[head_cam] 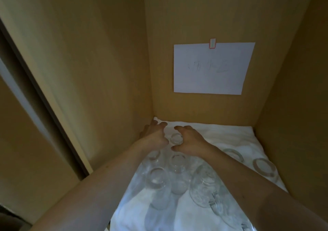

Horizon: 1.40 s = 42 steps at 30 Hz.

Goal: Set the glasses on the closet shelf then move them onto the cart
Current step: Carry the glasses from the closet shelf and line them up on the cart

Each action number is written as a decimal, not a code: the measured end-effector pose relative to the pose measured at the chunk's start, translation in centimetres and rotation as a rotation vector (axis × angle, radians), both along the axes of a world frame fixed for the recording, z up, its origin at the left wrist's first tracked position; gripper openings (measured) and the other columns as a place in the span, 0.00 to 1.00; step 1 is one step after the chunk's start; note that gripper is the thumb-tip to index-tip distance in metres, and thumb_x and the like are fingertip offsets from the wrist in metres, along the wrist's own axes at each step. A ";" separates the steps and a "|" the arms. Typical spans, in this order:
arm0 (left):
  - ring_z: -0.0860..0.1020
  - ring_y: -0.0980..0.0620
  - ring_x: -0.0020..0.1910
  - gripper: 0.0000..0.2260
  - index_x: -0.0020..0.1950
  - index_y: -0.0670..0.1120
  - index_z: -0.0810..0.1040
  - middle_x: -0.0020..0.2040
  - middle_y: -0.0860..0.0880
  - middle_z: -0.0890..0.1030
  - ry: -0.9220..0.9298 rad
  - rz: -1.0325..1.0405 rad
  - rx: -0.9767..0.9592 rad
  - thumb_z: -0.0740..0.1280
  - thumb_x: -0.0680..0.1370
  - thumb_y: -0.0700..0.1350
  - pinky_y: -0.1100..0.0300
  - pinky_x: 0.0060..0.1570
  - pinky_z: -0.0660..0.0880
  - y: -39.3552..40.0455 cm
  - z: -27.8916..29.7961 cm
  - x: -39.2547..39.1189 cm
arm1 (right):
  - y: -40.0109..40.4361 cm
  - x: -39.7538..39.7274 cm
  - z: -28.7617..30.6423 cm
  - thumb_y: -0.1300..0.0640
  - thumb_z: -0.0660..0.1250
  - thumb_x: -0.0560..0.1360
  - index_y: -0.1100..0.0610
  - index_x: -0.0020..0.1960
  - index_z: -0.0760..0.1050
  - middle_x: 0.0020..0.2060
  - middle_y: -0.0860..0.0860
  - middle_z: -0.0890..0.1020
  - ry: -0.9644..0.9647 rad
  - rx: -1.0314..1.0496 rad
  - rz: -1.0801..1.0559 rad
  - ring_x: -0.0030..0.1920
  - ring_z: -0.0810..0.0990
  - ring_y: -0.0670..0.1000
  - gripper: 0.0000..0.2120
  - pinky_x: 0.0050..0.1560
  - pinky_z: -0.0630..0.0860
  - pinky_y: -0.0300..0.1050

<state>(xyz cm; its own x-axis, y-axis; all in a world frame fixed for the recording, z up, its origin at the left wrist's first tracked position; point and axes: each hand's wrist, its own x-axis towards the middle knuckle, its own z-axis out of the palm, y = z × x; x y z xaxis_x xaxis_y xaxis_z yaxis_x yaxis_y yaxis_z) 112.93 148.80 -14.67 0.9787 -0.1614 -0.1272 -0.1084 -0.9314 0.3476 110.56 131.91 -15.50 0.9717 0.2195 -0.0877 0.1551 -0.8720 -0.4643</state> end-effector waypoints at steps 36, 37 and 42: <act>0.68 0.41 0.70 0.44 0.75 0.44 0.63 0.70 0.43 0.65 -0.418 0.234 -0.575 0.82 0.65 0.46 0.54 0.63 0.71 -3.1 13.2 -0.6 | -3.6 -1.4 10.5 0.56 0.80 0.65 0.56 0.78 0.59 0.68 0.55 0.62 -0.514 0.568 -0.636 0.61 0.74 0.57 0.48 0.61 0.75 0.45; 0.66 0.40 0.71 0.47 0.77 0.45 0.62 0.71 0.43 0.64 -0.414 0.240 -0.613 0.82 0.64 0.47 0.53 0.65 0.71 -3.3 13.8 -1.1 | -3.7 -1.9 10.9 0.57 0.80 0.65 0.56 0.77 0.61 0.68 0.55 0.62 -0.543 0.613 -0.653 0.61 0.74 0.57 0.46 0.60 0.74 0.43; 0.68 0.43 0.69 0.45 0.76 0.46 0.65 0.67 0.46 0.64 -0.470 0.223 -0.770 0.81 0.63 0.49 0.59 0.62 0.71 -3.6 15.3 -3.7 | -3.8 -4.9 12.2 0.56 0.81 0.65 0.52 0.72 0.64 0.66 0.54 0.66 -0.671 0.765 -0.672 0.56 0.76 0.55 0.41 0.54 0.78 0.47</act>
<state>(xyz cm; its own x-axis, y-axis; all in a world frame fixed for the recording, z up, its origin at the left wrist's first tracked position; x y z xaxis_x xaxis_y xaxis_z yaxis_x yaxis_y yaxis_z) 109.22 145.19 0.65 0.9212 0.1613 0.3541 -0.2409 -0.4781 0.8446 105.63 128.09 -3.29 0.7141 -0.5693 0.4074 0.1852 -0.4075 -0.8942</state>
